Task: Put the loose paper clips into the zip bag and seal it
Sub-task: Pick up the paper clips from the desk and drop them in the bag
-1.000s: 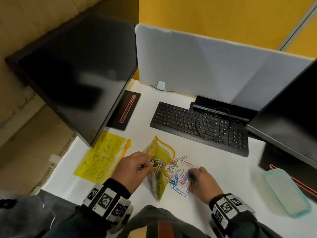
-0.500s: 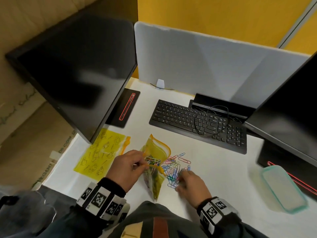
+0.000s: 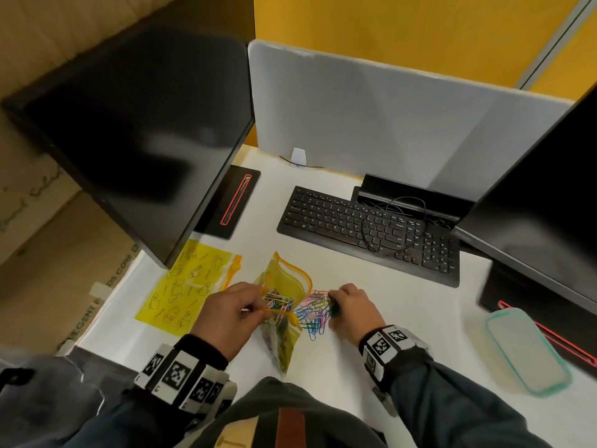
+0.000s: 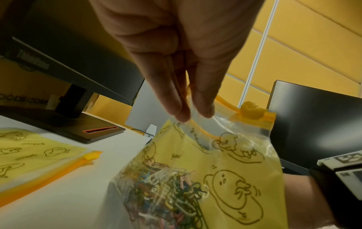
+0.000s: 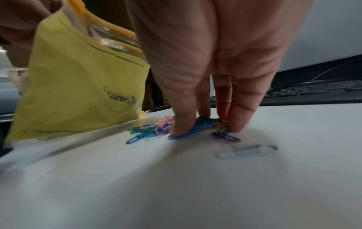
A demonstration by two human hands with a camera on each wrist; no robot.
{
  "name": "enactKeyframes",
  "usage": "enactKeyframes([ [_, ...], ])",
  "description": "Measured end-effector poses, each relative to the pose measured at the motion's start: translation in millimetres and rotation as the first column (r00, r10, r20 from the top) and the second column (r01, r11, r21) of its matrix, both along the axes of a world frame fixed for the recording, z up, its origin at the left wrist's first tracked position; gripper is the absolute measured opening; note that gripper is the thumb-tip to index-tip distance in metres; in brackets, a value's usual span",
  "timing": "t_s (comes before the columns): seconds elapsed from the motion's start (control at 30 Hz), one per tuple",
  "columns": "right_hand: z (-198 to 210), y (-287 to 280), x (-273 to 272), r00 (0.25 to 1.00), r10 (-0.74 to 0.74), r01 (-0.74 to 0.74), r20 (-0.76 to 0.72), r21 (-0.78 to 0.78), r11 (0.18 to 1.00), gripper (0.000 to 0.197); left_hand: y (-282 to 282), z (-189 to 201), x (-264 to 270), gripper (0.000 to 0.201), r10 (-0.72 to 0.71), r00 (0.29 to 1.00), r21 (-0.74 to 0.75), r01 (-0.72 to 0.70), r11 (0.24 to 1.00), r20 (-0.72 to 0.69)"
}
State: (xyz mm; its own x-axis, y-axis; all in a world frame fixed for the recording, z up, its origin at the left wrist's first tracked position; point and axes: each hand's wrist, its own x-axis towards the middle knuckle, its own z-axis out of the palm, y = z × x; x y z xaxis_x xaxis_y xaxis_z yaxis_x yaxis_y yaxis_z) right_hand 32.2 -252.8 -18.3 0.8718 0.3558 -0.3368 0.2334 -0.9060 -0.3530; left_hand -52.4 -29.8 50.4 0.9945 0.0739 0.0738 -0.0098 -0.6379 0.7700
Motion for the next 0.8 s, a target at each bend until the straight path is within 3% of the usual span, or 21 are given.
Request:
enactKeyframes([
  [0.1,-2,-2,1,0.999,-0.035,0.035,0.021,-0.005,0.999,0.031,0,-1,2,0.023,-0.011,1.0,-0.014,0.011,1.0,-0.007],
  [0.23,-2,-4,5,0.998,-0.062,0.062,0.016,-0.019,0.998,0.022,-3,-2,5,0.027,-0.042,0.999,0.001,0.042,0.999,-0.013],
  [0.4,9,-17,8,0.964,-0.263,0.256,0.03,0.148,0.955,0.016,-4,1,8,0.019,-0.065,0.997,0.034,0.066,0.997,-0.043],
  [0.47,28,-19,8,0.919,-0.394,0.378,-0.015,0.317,0.87,0.014,-5,1,9,0.014,-0.064,0.997,0.028,0.066,0.997,-0.042],
  [0.53,55,-13,6,0.882,-0.454,0.445,-0.127,0.542,0.713,0.019,-6,1,10,0.014,-0.064,0.997,0.019,0.065,0.998,-0.038],
  [0.6,84,4,6,0.884,-0.376,0.447,-0.277,0.735,0.509,0.024,-7,1,11,0.013,-0.074,0.997,0.018,0.074,0.997,-0.033],
  [0.63,95,14,6,0.892,-0.307,0.441,-0.332,0.786,0.433,0.024,-7,1,11,0.013,-0.076,0.997,0.019,0.077,0.997,-0.031],
  [0.67,102,25,5,0.907,-0.239,0.417,-0.346,0.812,0.409,0.024,-7,2,12,0.013,-0.078,0.996,0.019,0.078,0.997,-0.032],
  [0.7,106,35,5,0.931,-0.188,0.364,-0.312,0.817,0.446,0.025,-8,1,13,0.013,-0.078,0.997,0.015,0.078,0.997,-0.028],
  [0.8,99,50,4,0.997,-0.03,0.07,-0.072,0.649,0.757,0.029,-7,1,14,0.015,-0.065,0.998,-0.01,0.065,0.998,-0.009],
])
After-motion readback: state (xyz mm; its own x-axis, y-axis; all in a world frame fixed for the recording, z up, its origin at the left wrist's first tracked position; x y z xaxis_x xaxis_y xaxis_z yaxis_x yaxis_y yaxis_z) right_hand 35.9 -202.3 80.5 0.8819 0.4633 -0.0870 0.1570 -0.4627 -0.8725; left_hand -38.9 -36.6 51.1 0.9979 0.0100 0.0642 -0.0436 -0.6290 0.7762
